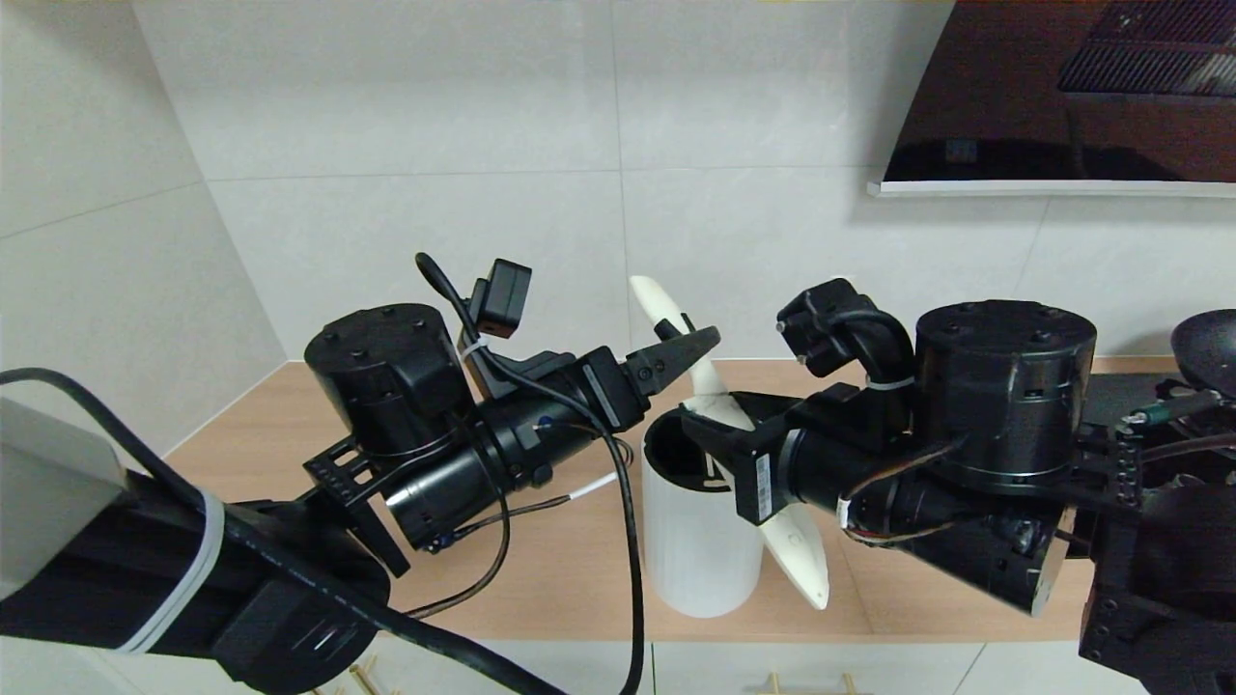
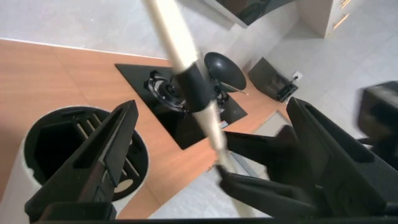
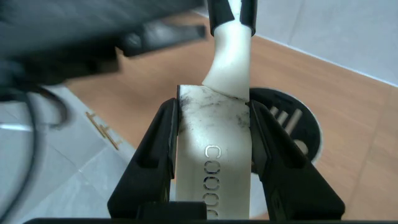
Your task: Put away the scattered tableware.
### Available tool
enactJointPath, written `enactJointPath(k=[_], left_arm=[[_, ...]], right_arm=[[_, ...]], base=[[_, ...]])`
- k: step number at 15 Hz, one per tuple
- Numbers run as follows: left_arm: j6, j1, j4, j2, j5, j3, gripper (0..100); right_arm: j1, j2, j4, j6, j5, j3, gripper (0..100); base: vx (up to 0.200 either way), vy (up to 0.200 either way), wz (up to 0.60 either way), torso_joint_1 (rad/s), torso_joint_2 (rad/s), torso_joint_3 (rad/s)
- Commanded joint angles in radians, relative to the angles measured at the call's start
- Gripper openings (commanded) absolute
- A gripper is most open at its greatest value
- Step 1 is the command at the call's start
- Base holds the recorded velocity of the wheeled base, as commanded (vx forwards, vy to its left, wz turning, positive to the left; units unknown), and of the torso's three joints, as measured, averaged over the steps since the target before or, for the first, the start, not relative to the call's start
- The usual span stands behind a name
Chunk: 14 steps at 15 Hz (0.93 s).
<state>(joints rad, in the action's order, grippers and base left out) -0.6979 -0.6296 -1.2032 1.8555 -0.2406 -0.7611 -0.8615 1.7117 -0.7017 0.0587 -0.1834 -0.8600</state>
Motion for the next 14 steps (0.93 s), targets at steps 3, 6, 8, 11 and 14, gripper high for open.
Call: enactJointPath(k=[3, 6, 8, 11, 14], left_arm=[[0.000, -0.001, -0.007, 0.002, 0.000, 0.000, 100], [0.000, -0.001, -0.018, 0.002, 0.000, 0.000, 100], [0.000, -0.001, -0.018, 0.002, 0.001, 0.000, 100], [0.000, -0.009, -0.018, 0.010, 0.014, 0.000, 0], [0.003, -0.013, -0.021, 0.022, 0.011, 0.002, 0]], right_arm=[[-0.022, 0.011, -0.001, 0.000, -0.001, 0.009, 0], [-0.034, 0.012, -0.002, 0.000, -0.001, 0.015, 0], [-0.040, 0.011, -0.002, 0.001, -0.001, 0.016, 0], [-0.048, 0.009, -0.039, -0.004, 0.001, 0.032, 0], [-0.056, 0.009, -0.044, -0.002, 0.001, 0.033, 0]], base=[[0.000, 0.000, 0.00, 0.000, 0.00, 0.000], [0.000, 0.000, 0.00, 0.000, 0.00, 0.000], [0.000, 0.000, 0.00, 0.000, 0.00, 0.000], [0.000, 0.000, 0.00, 0.000, 0.00, 0.000], [0.000, 0.000, 0.00, 0.000, 0.00, 0.000]])
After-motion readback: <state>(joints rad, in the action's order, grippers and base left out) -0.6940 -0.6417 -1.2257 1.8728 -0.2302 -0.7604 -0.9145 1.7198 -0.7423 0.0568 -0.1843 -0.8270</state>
